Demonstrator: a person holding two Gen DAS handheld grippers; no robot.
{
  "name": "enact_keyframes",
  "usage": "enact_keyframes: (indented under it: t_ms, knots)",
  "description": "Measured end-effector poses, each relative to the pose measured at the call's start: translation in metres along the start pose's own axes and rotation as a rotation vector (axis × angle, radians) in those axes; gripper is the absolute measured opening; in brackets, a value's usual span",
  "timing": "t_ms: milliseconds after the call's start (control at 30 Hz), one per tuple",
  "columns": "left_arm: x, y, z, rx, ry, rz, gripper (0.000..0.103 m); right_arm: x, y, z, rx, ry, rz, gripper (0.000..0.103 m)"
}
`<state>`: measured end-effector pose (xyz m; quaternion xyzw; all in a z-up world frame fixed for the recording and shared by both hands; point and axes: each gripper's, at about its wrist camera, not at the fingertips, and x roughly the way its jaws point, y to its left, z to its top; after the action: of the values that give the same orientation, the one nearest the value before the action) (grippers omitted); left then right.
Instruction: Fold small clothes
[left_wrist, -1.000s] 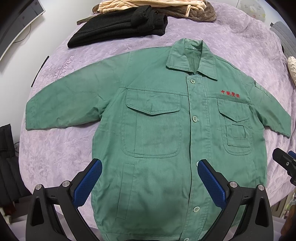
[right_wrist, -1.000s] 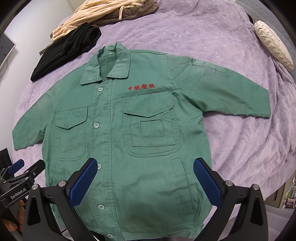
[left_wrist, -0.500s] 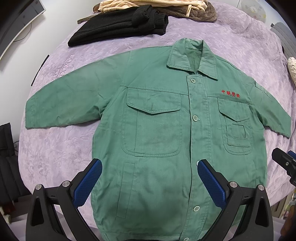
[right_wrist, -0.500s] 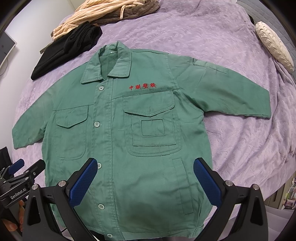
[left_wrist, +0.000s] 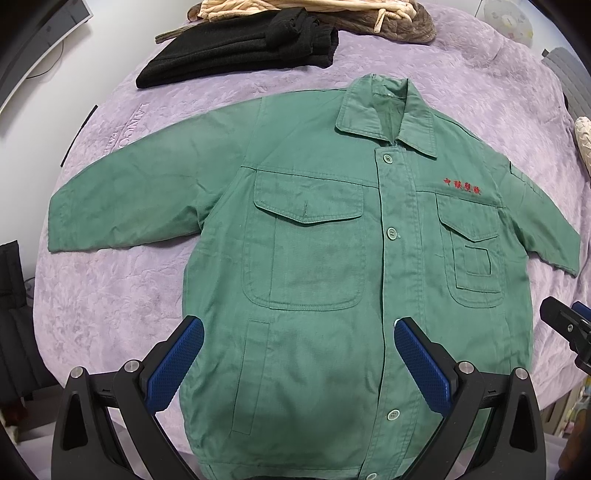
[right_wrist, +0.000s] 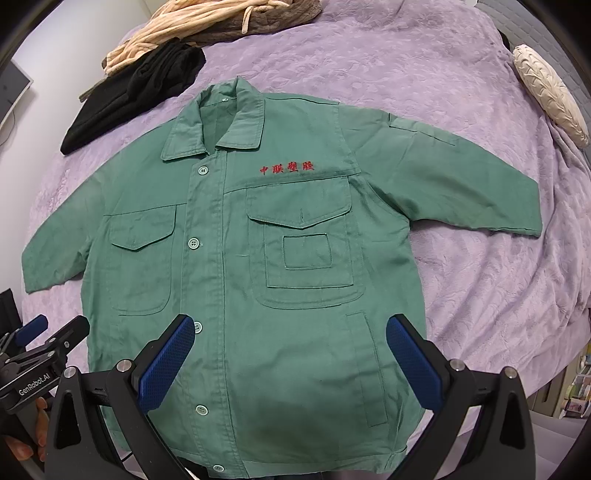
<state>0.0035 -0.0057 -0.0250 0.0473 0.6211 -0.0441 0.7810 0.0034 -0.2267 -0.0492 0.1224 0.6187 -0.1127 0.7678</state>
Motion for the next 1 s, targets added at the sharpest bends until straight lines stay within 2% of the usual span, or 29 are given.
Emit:
enact_keyframes:
  t_ms: [300, 533, 667, 900, 1000]
  knots:
    - [0.005, 0.01, 0.003, -0.019, 0.006, -0.03, 0.103, 0.004, 0.015, -0.001, -0.028, 0.008, 0.002, 0.103]
    - [0.02, 0.049, 0.005, -0.112, 0.0, -0.104, 0.103, 0.014, 0.052, -0.003, -0.096, 0.032, 0.006, 0.103]
    - [0.037, 0.099, 0.007, -0.21, -0.035, -0.13, 0.103, 0.023, 0.082, -0.006, -0.149, 0.058, 0.004, 0.103]
    - [0.081, 0.225, 0.011, -0.438, -0.102, -0.052, 0.103, 0.042, 0.135, -0.016, -0.248, 0.105, 0.017, 0.103]
    - [0.106, 0.281, 0.01, -0.554, -0.124, -0.048, 0.103, 0.054, 0.155, -0.021, -0.286, 0.133, 0.009, 0.103]
